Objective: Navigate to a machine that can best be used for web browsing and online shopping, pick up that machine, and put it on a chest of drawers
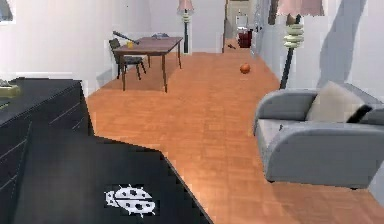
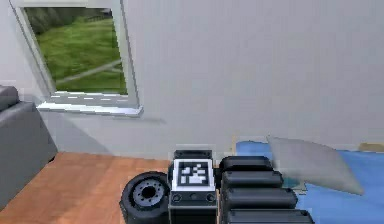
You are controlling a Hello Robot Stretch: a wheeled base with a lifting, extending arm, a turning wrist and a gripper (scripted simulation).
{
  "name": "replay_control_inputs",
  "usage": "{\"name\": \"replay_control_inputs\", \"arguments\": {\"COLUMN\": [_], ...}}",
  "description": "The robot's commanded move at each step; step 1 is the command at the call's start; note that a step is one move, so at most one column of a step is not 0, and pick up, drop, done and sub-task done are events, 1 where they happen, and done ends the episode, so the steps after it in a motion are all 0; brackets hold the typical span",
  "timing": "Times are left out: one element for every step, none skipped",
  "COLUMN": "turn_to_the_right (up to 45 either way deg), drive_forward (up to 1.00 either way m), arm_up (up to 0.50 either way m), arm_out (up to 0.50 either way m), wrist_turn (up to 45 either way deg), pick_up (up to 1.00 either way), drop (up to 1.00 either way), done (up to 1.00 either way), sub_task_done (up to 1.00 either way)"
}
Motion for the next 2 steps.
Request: {"name": "replay_control_inputs", "arguments": {"turn_to_the_right": [-36.0, 0.0], "drive_forward": [0.00, 0.35], "arm_up": [0.00, 0.00], "arm_out": [0.00, 0.00], "wrist_turn": [0.0, 0.0], "pick_up": [0.00, 0.00], "drop": [0.00, 0.00], "done": [0.00, 0.00], "sub_task_done": [0.00, 0.00]}}
